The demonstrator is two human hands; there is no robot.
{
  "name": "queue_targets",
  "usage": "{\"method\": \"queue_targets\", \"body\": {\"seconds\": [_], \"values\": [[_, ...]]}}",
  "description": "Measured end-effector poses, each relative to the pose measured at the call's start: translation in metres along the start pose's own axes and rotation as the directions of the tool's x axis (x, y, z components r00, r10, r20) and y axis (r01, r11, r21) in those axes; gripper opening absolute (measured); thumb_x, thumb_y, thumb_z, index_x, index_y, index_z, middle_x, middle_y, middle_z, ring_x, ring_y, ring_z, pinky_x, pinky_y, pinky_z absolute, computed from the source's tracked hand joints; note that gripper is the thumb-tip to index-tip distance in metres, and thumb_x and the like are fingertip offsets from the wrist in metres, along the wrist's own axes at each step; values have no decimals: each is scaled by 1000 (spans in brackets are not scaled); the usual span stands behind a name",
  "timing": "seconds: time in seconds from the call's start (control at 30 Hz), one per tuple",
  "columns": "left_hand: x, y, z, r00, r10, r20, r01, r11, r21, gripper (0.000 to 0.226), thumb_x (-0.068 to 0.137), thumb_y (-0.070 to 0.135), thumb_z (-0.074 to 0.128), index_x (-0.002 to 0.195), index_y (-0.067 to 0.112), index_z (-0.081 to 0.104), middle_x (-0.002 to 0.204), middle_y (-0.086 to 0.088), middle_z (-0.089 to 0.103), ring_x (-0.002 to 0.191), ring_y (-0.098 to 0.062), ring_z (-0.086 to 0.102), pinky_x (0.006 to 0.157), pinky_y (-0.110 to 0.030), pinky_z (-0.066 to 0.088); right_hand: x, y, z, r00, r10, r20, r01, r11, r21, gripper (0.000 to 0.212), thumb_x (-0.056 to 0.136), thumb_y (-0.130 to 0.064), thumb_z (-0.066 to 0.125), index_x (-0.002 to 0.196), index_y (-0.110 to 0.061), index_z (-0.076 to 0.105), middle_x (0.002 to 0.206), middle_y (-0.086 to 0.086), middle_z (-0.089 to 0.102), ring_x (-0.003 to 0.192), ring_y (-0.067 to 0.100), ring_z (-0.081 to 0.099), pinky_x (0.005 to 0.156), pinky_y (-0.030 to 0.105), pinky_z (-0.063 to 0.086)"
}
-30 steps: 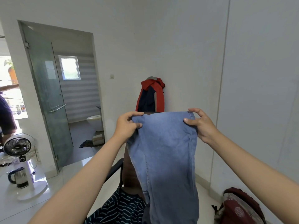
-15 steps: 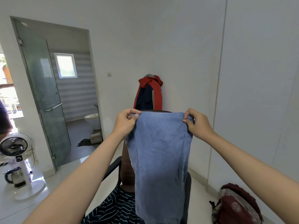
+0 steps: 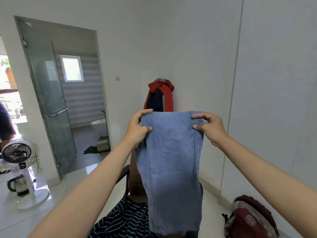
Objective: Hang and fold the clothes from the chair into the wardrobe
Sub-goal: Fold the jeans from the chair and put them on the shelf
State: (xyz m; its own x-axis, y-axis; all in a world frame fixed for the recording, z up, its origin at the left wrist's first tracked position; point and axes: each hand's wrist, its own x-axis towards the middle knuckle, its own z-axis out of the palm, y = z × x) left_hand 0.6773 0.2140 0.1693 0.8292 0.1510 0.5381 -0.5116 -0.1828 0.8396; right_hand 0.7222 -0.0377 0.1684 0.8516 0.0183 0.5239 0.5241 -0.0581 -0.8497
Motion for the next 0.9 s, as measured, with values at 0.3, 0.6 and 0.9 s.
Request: {"method": "queue_targets", "body": {"seconds": [0.3, 0.6, 0.9], "values": [[19, 5, -14, 995, 38, -96, -20, 984, 180, 34, 82, -9, 62, 76, 24, 70, 98, 1, 67, 91, -13, 62, 81, -23, 53, 22, -11, 0, 981, -192, -38, 171, 934, -313, 29, 78, 11, 61, 64, -15, 64, 71, -7, 64, 68, 1, 59, 63, 8, 44], [30, 27, -5, 983, 157, -93, -140, 976, 165, 35, 85, -6, 59, 113, 16, 61, 85, 3, 63, 59, 4, 54, 64, -12, 48, 36, -32, -1, 987, 134, -87, -122, 985, 124, 34, 67, 9, 78, 82, -16, 61, 91, 10, 64, 77, 19, 64, 66, 30, 54], [34, 43, -7, 958, 280, 56, -281, 895, 347, 57, 70, -15, 57, 111, 25, 63, 112, 9, 61, 108, -5, 56, 99, -23, 45, 33, -44, -6, 992, -98, -79, 86, 987, -137, 33, 76, 13, 66, 66, -18, 62, 75, -4, 64, 62, -3, 59, 62, 13, 47]]}}
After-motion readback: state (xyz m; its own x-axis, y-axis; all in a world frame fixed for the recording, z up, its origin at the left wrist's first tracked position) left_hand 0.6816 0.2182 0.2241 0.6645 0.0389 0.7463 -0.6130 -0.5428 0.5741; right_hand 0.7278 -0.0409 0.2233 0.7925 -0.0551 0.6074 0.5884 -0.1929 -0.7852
